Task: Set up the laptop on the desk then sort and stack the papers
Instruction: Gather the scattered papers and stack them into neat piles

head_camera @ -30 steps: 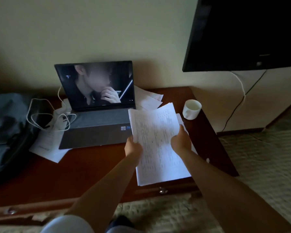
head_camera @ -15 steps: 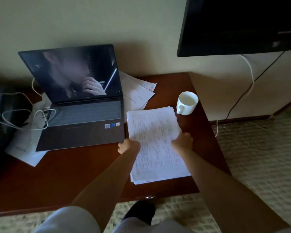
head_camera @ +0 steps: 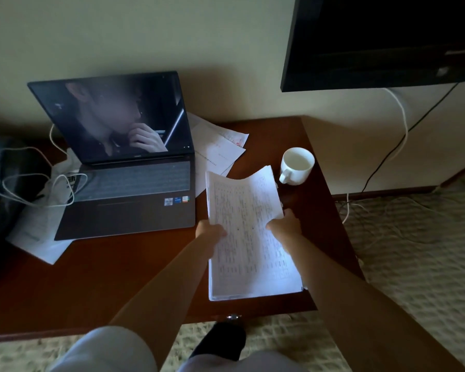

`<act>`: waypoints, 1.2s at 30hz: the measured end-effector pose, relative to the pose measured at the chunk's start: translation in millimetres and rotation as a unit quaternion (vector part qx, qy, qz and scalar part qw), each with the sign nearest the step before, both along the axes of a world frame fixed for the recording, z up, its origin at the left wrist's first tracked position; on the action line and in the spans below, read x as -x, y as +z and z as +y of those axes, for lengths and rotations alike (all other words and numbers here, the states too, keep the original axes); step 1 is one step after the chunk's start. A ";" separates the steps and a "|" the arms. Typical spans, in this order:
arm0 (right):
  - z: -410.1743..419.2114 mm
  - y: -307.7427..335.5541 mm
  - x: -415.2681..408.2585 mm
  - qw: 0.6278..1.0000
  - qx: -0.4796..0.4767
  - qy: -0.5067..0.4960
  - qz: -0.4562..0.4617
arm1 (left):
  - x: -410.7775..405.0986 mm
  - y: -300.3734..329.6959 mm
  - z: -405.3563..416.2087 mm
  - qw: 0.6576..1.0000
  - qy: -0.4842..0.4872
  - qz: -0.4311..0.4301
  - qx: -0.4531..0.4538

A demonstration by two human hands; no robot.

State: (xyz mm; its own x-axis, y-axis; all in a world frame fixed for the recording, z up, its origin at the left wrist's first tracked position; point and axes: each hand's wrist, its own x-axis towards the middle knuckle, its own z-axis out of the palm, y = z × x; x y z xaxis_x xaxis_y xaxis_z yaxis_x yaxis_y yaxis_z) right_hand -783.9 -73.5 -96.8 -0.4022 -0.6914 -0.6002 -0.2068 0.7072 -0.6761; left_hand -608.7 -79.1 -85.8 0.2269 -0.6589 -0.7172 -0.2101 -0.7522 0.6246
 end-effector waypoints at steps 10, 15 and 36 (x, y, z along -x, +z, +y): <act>4.6 83.3 -32.8 0.946 0.270 -0.094 -0.155 | -0.9 75.5 25.3 0.944 0.119 0.002 0.309; 18.3 95.7 -36.5 0.944 0.292 -0.118 -0.100 | -8.3 93.5 40.7 0.921 0.116 0.012 0.371; 29.4 80.0 -38.7 0.945 0.306 -0.100 -0.051 | -14.8 81.8 25.0 0.942 0.082 0.063 0.320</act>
State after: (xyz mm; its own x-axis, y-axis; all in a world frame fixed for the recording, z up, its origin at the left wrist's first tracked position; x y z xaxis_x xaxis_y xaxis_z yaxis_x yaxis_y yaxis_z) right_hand -745.2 -44.1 -16.8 -0.5229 -0.8382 -0.1548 -0.0230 0.1954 -0.9804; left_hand -593.9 -54.1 -4.0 0.3028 -0.9288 -0.2134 -0.0172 -0.2292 0.9732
